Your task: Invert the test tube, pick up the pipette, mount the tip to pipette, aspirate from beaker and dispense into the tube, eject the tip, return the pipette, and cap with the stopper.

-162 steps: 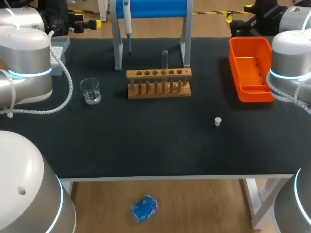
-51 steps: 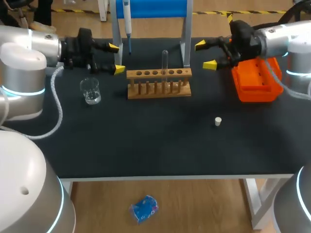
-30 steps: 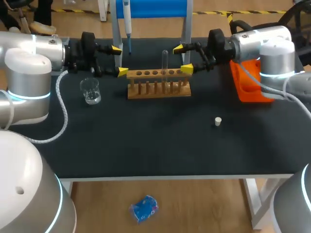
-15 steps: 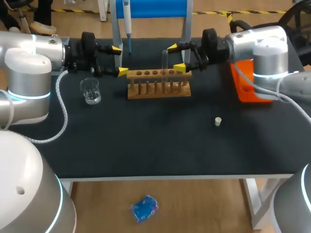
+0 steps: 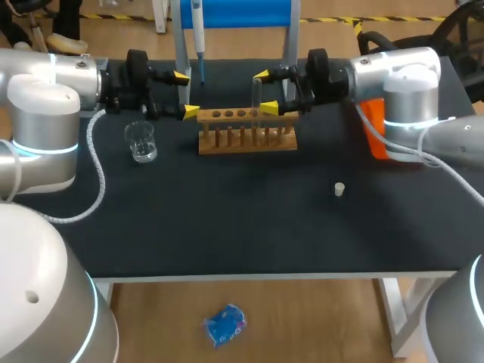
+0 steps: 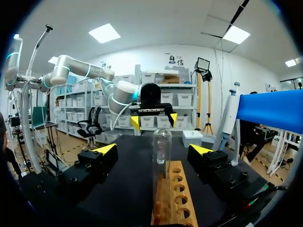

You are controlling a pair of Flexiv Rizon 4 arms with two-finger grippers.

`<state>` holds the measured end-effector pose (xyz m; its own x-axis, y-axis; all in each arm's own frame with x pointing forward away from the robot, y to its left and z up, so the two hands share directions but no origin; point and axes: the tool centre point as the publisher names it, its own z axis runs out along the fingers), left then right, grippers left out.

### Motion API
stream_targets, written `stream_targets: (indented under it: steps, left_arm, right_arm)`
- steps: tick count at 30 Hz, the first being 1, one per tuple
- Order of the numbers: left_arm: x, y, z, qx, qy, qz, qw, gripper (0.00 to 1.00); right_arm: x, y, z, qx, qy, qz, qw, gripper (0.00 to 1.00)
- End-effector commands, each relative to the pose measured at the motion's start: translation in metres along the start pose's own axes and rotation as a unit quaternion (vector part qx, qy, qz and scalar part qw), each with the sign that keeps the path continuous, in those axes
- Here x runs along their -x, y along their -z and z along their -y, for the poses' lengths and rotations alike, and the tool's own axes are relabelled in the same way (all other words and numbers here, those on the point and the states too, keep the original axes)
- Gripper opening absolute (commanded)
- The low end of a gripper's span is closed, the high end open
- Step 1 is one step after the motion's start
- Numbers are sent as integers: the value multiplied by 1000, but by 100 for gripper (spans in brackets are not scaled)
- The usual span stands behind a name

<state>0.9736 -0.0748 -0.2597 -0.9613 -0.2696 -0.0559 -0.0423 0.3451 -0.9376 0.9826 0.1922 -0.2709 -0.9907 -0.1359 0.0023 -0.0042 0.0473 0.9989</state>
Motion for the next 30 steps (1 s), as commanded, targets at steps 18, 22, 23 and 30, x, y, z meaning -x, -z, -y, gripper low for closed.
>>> stream_targets:
  steps: [18,22,23,30]
  left_arm:
    - [-1,-1,0,-1,-1,2,1000,100]
    - [-1,-1,0,-1,-1,2,1000,100]
    - [-1,-1,0,-1,-1,2,1000,100]
    - [-1,-1,0,-1,-1,2,1000,100]
  right_arm:
    - [15,-12,14,10,-8,19,1000,65]
    - [16,-14,14,12,-9,17,1000,54]
    - [16,-14,14,12,-9,17,1000,49]
    - [14,-13,13,10,-10,13,1000,43]
